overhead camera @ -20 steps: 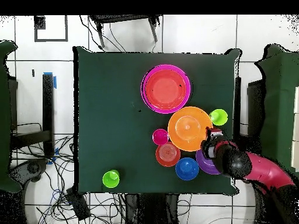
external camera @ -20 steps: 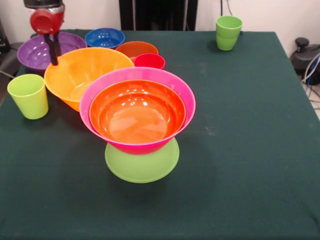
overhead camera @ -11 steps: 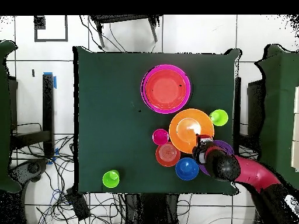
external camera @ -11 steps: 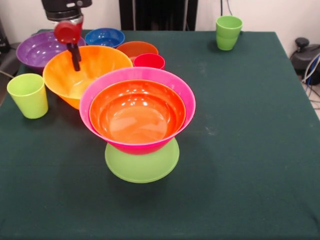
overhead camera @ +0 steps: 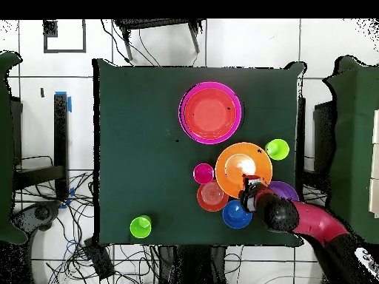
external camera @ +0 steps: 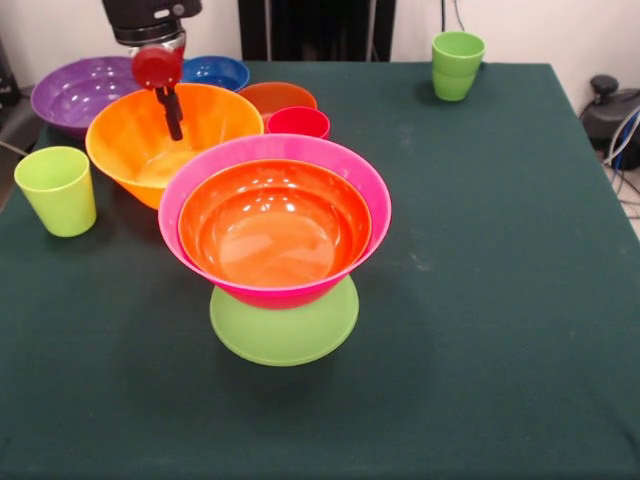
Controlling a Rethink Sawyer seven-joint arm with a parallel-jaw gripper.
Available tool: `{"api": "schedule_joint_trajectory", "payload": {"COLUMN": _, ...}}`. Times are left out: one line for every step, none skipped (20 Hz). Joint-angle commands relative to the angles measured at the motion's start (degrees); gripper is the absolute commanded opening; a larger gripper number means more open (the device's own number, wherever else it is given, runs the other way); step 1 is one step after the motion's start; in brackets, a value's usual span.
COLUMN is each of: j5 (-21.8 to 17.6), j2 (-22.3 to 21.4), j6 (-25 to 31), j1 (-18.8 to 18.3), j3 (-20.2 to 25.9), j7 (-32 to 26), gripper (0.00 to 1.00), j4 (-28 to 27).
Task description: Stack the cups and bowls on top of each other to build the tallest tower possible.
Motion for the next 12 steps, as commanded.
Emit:
{"api": "schedule_joint_trajectory", "payload": {"j5": -3.03, "j2": -1.80, "j6": 2.47, "j1": 0.26, "j3": 0.57, "j7": -7.39, "gripper": 1.00, "j4": 3.70}}
{"api": "schedule_joint_trajectory", "payload": {"j5": -2.80, "j2": -2.14, "j6": 2.48, "j1": 0.20, "j3": 0.76, "j7": -7.28, "gripper": 1.00, "j4": 3.96}}
{"api": "schedule_joint_trajectory", "payload": {"j5": -2.37, "j2": -3.08, "j6": 2.74, "j1": 0.14, "j3": 1.07, "j7": -7.19, "gripper": 1.00, "j4": 4.62}}
{"api": "schedule_joint_trajectory", "payload": {"j5": -2.03, "j2": -3.76, "j6": 2.76, "j1": 0.16, "j3": 1.26, "j7": -6.94, "gripper": 1.00, "j4": 5.06}}
{"api": "schedule_joint_trajectory", "payload": {"j5": -1.81, "j2": -4.07, "j6": 3.11, "j1": -0.04, "j3": 1.47, "j7": -7.15, "gripper": 1.00, "j4": 5.06}}
{"api": "schedule_joint_trajectory", "payload": {"j5": -1.53, "j2": -4.37, "j6": 3.10, "j1": -0.27, "j3": 1.82, "j7": -7.10, "gripper": 1.00, "j4": 5.31}}
{"api": "schedule_joint_trajectory", "payload": {"j5": -1.53, "j2": -4.37, "j6": 3.14, "j1": -0.26, "j3": 1.81, "j7": -7.11, "gripper": 1.00, "j4": 5.21}}
{"api": "schedule_joint_trajectory", "payload": {"j5": -1.53, "j2": -4.37, "j6": 3.19, "j1": -0.25, "j3": 1.80, "j7": -7.13, "gripper": 1.00, "j4": 5.11}}
{"api": "schedule_joint_trajectory", "payload": {"j5": -1.33, "j2": -4.40, "j6": 3.44, "j1": -0.52, "j3": 2.04, "j7": -7.30, "gripper": 1.00, "j4": 5.08}}
{"api": "schedule_joint_trajectory", "payload": {"j5": -1.33, "j2": -4.50, "j6": 3.50, "j1": -0.53, "j3": 1.98, "j7": -7.27, "gripper": 1.00, "j4": 5.16}}
{"api": "schedule_joint_trajectory", "payload": {"j5": -1.06, "j2": -4.79, "j6": 3.78, "j1": -0.67, "j3": 2.20, "j7": -7.31, "gripper": 1.00, "j4": 5.35}}
{"api": "schedule_joint_trajectory", "payload": {"j5": -1.25, "j2": -4.73, "j6": 3.65, "j1": -0.52, "j3": 1.87, "j7": -7.13, "gripper": 1.00, "j4": 5.35}}
